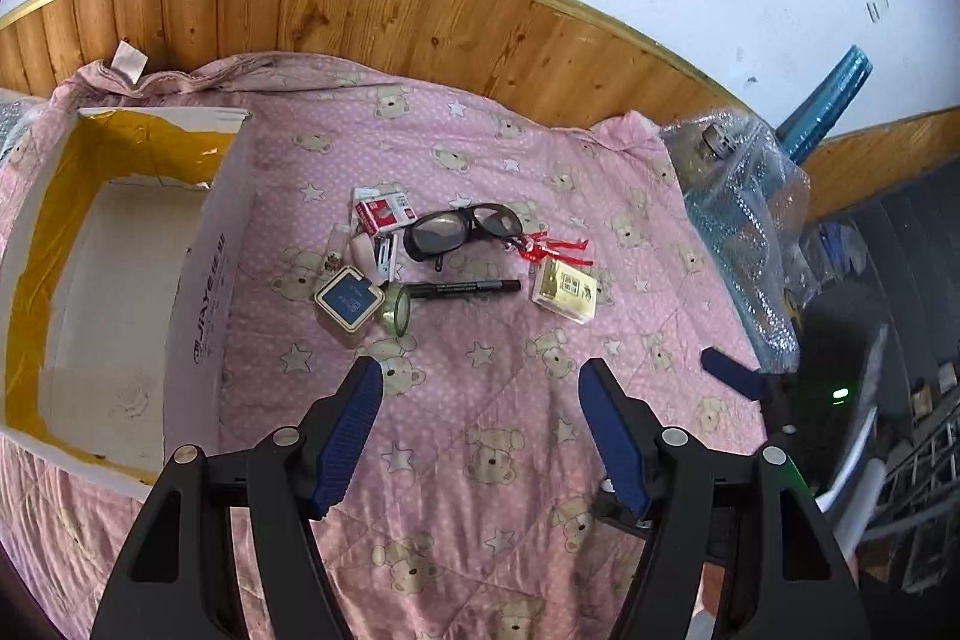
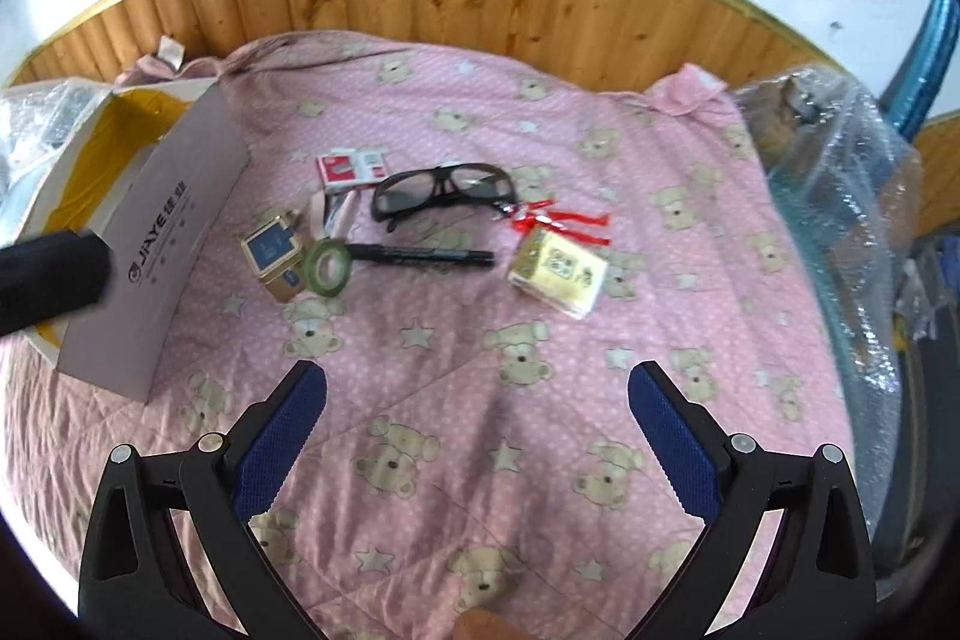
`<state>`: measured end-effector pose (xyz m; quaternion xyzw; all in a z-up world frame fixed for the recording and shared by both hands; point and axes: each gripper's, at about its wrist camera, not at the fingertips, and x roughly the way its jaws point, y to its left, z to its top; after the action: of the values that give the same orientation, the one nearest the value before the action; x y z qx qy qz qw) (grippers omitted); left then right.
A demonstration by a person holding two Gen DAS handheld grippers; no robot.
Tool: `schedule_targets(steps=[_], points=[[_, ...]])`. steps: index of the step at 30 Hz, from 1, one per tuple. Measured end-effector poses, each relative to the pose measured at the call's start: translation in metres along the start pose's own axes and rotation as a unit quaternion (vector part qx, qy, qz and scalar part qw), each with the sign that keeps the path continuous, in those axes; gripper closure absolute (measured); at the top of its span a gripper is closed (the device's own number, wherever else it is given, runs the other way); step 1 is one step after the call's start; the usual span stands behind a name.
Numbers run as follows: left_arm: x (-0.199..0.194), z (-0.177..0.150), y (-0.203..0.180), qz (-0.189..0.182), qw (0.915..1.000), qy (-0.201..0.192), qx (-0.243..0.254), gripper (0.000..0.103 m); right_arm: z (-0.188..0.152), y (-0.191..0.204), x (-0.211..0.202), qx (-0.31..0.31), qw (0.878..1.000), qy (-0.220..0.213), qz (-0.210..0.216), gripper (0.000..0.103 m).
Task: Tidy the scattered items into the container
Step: 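Move both grippers toward the scattered items on the quilt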
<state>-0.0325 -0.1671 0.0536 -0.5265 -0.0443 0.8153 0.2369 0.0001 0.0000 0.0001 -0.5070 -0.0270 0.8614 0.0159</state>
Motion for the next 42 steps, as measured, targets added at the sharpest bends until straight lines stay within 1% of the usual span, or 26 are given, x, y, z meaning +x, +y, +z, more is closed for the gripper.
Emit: schedule_targets(steps=[8, 10, 12, 14, 16, 18, 22, 24, 30, 37, 42], points=[[-0.001, -0.014, 0.006, -0.004, 0.9997, -0.022, -0.012, 0.034, -0.003, -0.002, -0.010, 0.010, 0.999, -0.012, -0.030, 0.003], [0.006, -0.017, 0.008, -0.002, 0.9998, -0.021, -0.004, 0.034, -0.004, -0.003, -0.013, 0.012, 0.999, -0.015, -0.037, 0.003], [0.014, -0.015, 0.006, -0.001, 0.9999, -0.010, -0.004, 0.034, -0.005, -0.003, -0.015, 0.014, 0.999, -0.018, -0.045, 0.003], [0.021, -0.018, 0.001, 0.007, 0.9999, -0.006, 0.005, 0.034, -0.006, -0.004, -0.018, 0.017, 0.998, -0.021, -0.052, 0.003], [0.029, -0.022, -0.005, 0.033, 0.9993, -0.001, 0.018, 0.034, -0.006, -0.004, -0.020, 0.019, 0.998, -0.024, -0.060, 0.003], [0.033, -0.026, -0.009, 0.043, 0.9989, 0.002, 0.021, 0.034, -0.007, -0.005, -0.022, 0.021, 0.997, -0.027, -0.065, 0.003], [0.038, -0.033, -0.012, 0.049, 0.9985, 0.008, 0.022, 0.034, -0.012, -0.009, -0.014, 0.027, 0.998, -0.024, -0.053, 0.003], [0.039, -0.035, -0.011, 0.046, 0.9988, 0.012, 0.014, 0.034, -0.014, -0.014, -0.010, 0.033, 0.998, -0.023, -0.040, 0.003], [0.045, -0.039, -0.011, 0.043, 0.9987, 0.027, 0.006, 0.034, -0.016, -0.022, 0.011, 0.044, 0.999, -0.001, -0.017, 0.003], [0.068, -0.043, -0.014, 0.056, 0.9968, 0.058, -0.003, 0.034, -0.014, -0.027, 0.035, 0.044, 0.999, 0.018, 0.001, 0.003], [0.083, -0.036, -0.010, 0.062, 0.9959, 0.065, -0.014, 0.034, -0.009, -0.029, 0.052, 0.039, 0.998, 0.036, 0.019, 0.005]])
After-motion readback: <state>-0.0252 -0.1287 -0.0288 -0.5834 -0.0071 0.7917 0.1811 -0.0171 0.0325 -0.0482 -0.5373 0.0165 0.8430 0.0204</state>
